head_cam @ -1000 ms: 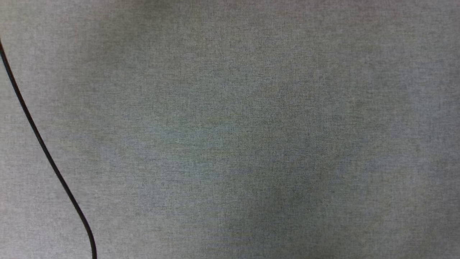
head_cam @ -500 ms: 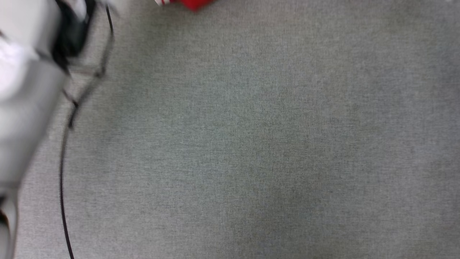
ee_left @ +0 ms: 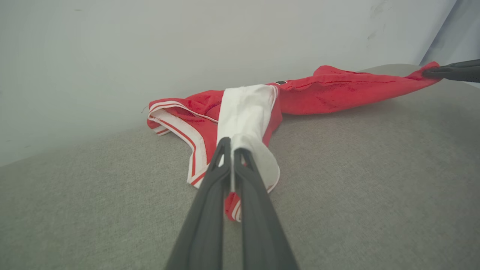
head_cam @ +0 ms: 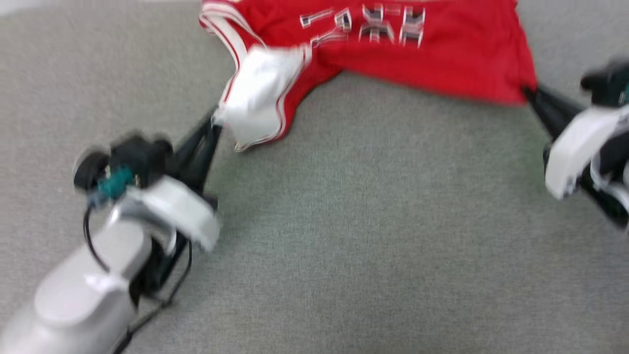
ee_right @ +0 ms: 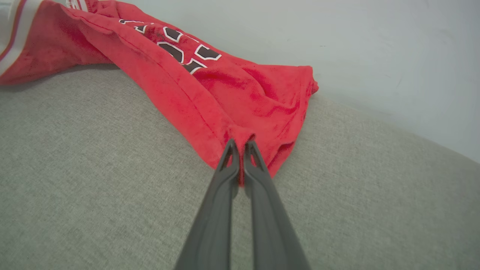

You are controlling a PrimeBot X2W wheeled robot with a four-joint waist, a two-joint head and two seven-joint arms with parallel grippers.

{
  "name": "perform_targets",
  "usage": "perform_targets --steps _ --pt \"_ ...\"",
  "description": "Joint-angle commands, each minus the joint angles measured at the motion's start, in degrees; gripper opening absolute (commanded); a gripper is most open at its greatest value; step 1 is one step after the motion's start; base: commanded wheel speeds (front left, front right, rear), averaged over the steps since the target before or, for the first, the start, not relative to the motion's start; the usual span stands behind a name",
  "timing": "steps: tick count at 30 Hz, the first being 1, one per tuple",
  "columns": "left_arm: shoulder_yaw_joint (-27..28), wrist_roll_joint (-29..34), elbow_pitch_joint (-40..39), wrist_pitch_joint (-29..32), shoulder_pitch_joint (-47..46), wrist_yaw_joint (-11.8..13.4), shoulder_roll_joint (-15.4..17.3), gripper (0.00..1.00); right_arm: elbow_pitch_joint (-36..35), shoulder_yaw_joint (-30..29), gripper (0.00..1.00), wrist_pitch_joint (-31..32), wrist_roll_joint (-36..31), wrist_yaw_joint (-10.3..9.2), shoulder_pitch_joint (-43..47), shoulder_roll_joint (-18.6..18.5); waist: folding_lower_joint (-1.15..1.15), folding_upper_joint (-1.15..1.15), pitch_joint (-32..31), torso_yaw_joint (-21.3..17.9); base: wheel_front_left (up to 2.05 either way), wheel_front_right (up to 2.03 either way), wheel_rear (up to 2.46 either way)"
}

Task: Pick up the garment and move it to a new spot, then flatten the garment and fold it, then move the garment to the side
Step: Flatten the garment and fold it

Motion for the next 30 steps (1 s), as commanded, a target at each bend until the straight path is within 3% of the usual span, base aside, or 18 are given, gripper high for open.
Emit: perform_targets --steps 1,10,17,23,30 --pt "-0.48 -0.56 -1.64 -0.16 3.81 0.95 1.22 0.0 -1.07 0.49 0.0 0.0 0.63 -0.04 3.38 -0.95 0.0 0.0 -3.51 -0.12 0.0 0.0 0.0" --pt "-3.7 -3.52 -10.29 1.58 19.35 6.09 5.4 0.0 -5.88 -0.22 0.0 0.3 3.19 -0.04 18.36 -4.24 0.0 0.0 -11.59 0.14 0.0 0.0 0.0" --pt "-8.45 -4.65 -13.27 4.13 28.1 8.25 6.65 0.0 -9.65 -2.48 0.0 1.0 2.98 -0.04 30.3 -6.52 0.0 0.0 -16.72 0.48 0.0 0.0 0.0" --pt "-9.9 -8.33 -15.43 4.14 36.9 10.77 8.12 0.0 -13.99 -8.01 0.0 2.78 1.69 -0.04 42.2 -7.51 0.0 0.0 -20.42 0.08 0.0 0.0 0.0" --pt "-11.06 -10.16 -17.77 4.58 41.74 12.02 9.89 0.0 -18.93 -13.49 0.0 5.9 1.08 -0.04 51.26 -7.31 0.0 0.0 -20.83 0.62 0.0 0.0 0.0"
